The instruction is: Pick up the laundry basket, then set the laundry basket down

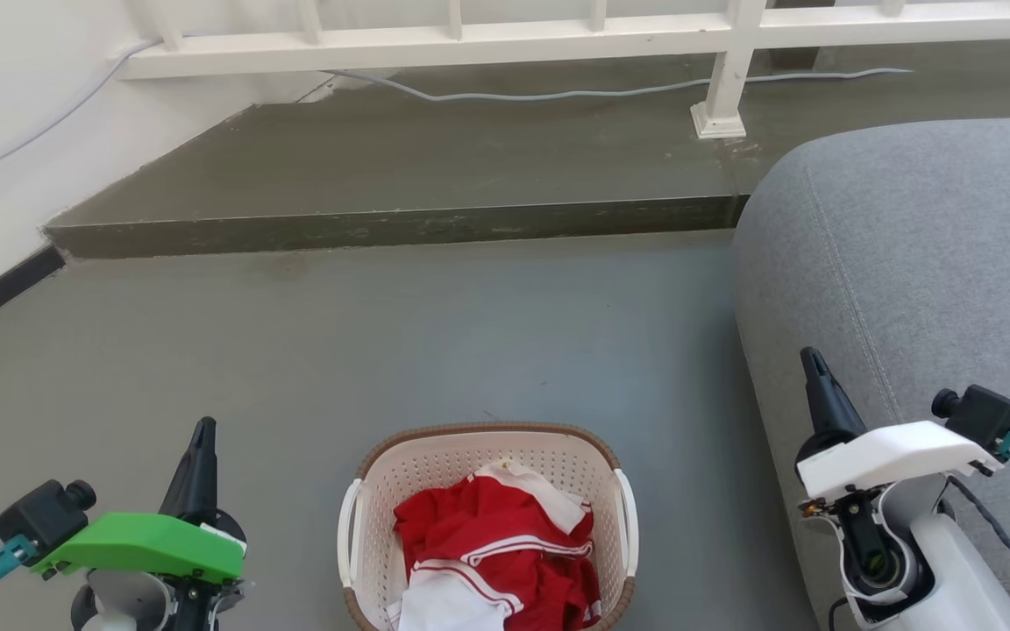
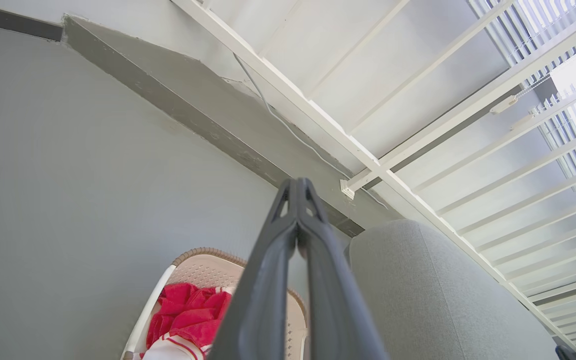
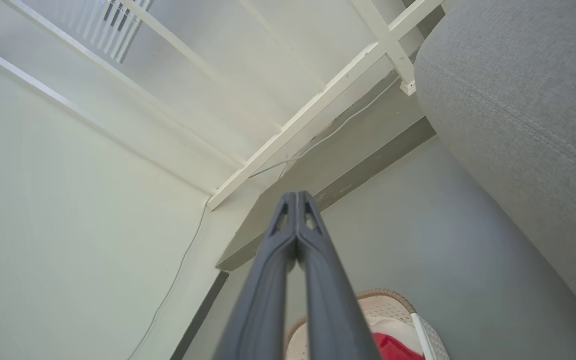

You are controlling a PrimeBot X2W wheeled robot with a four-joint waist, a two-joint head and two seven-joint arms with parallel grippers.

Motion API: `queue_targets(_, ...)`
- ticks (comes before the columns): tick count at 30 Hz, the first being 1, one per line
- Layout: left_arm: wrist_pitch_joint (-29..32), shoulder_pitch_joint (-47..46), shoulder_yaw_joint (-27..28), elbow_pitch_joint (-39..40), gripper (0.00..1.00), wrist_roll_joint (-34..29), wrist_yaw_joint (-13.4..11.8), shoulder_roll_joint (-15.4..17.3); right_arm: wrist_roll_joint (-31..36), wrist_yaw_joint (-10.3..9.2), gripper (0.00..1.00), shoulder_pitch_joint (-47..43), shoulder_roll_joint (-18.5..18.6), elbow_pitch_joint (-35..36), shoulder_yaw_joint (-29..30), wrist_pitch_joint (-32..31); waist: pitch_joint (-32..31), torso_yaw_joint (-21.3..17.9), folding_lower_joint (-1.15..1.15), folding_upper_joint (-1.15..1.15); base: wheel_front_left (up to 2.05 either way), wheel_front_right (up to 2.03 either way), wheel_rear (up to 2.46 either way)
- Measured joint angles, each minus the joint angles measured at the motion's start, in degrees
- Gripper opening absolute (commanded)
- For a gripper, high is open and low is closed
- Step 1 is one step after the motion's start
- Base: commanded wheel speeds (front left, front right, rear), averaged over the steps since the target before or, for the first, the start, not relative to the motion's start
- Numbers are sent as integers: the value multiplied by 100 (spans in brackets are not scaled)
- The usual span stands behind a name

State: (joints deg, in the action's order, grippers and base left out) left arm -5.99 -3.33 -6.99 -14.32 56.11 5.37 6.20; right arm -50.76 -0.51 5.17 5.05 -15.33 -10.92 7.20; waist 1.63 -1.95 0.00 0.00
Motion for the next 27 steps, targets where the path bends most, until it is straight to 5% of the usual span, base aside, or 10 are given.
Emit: queue_targets(27,548,-8,508,-66,0,1597,76,-167,-1985,313,0,-4,-8,-8,699,-500,-67,90,0,0,0,0,0)
